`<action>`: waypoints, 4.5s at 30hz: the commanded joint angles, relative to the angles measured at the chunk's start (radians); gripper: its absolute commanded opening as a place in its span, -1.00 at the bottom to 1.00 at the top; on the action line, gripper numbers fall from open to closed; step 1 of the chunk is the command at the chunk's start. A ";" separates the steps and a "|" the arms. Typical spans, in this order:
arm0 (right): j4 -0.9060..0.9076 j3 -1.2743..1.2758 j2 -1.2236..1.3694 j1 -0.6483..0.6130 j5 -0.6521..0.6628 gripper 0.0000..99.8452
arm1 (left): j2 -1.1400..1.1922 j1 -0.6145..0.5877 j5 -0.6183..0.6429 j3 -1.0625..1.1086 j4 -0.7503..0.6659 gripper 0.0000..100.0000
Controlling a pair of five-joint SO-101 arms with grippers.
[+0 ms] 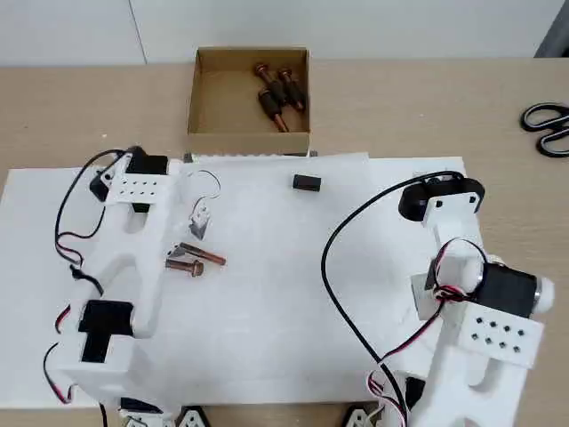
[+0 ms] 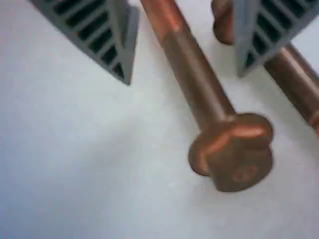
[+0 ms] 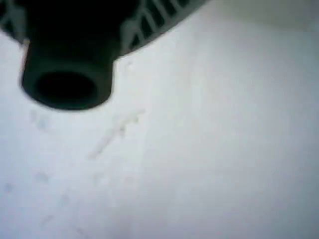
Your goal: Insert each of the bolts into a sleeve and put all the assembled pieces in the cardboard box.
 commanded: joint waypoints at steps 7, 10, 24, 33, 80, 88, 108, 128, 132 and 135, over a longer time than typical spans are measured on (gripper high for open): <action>0.001 -0.003 -0.016 0.005 -0.003 -0.99 | 0.043 -0.017 0.000 -0.041 -0.055 -0.73; 0.001 -0.003 -0.015 0.005 -0.003 -0.99 | 0.043 -0.044 0.000 -0.039 -0.100 -0.73; 0.001 -0.003 -0.013 0.005 -0.003 -0.99 | 0.129 -0.049 -0.014 -0.036 -0.118 -0.73; 0.001 -0.003 -0.013 0.005 -0.003 -0.99 | 0.196 -0.055 -0.012 -0.041 -0.124 -0.99; -0.220 0.199 -0.842 -0.265 -0.048 -1.00 | -0.687 -0.034 -0.786 -0.182 0.055 -0.99; -0.232 0.307 -0.923 -0.271 -0.140 -1.00 | -1.013 -0.018 -0.815 0.240 -0.199 -0.99; -0.595 0.704 -0.937 -0.806 -0.434 -1.00 | -1.659 0.091 -0.539 0.952 -0.718 -0.99; -0.822 0.907 -0.937 -1.035 -0.359 -1.00 | -1.975 0.394 -0.416 1.225 -0.761 -0.99; -0.863 0.941 -0.937 -1.032 -0.324 -1.00 | -1.975 0.410 -0.414 1.188 -0.760 -0.99; -0.868 0.950 -0.937 -1.030 -0.322 -1.00 | -1.975 0.410 -0.414 1.168 -0.756 -0.99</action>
